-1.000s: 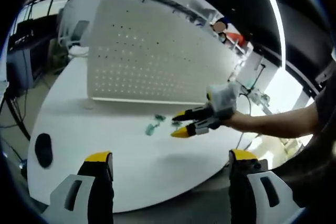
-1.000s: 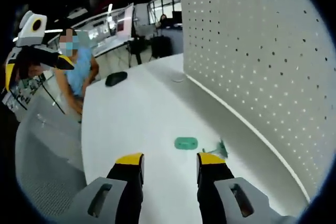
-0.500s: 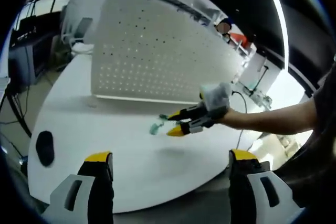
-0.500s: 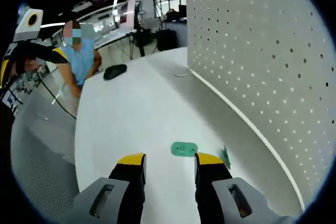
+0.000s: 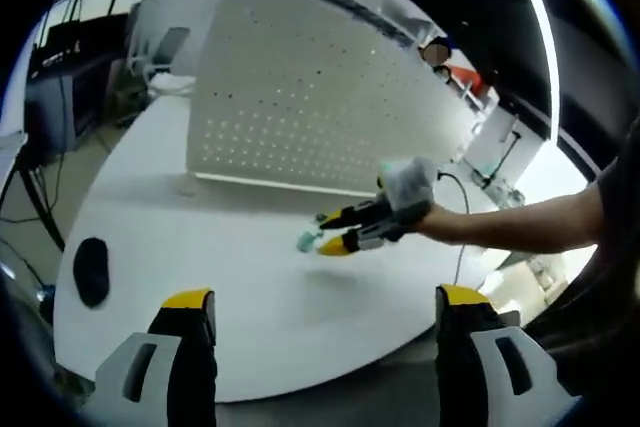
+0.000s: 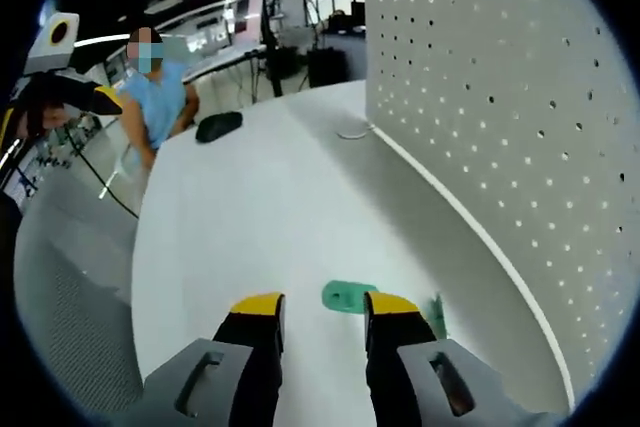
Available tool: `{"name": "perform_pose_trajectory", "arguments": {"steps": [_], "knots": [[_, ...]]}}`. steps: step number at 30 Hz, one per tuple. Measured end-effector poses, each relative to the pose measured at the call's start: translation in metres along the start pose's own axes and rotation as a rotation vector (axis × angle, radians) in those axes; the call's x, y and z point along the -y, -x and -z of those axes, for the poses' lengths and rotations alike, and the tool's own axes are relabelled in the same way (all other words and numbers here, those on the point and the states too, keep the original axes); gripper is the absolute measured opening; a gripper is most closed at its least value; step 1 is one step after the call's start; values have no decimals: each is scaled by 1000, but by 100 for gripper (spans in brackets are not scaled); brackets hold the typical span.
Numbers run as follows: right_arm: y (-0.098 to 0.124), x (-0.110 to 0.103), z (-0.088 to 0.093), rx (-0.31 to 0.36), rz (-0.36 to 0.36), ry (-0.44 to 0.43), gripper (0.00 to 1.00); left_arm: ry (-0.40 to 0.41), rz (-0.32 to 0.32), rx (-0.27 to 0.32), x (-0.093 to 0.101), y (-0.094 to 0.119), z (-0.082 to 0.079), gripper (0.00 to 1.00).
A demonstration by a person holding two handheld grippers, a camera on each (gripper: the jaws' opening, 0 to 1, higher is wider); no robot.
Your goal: Insert the hook assembly into the mounting plate slot until the hook locks in place.
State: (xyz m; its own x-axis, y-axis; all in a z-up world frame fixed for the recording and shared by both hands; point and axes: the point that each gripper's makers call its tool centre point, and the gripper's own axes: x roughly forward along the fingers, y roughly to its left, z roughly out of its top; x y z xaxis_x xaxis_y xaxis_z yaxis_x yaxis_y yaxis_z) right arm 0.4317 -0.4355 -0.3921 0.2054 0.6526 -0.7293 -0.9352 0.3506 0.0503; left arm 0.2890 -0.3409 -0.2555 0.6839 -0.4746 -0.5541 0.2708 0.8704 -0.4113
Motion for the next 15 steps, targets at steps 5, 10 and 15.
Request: {"name": "perform_pose_trajectory", "arguments": {"steps": [5,10,15], "knots": [[-3,3,3,-16,1,28,28,8,1,-6,-1,-2,1,92],[-5,6,4,-29,-2,72,23,10,2,-3,-2,-5,-1,92],[-10,8,7,-44,-10,85,19,10,2,-4,-3,-6,-2,92]]}}
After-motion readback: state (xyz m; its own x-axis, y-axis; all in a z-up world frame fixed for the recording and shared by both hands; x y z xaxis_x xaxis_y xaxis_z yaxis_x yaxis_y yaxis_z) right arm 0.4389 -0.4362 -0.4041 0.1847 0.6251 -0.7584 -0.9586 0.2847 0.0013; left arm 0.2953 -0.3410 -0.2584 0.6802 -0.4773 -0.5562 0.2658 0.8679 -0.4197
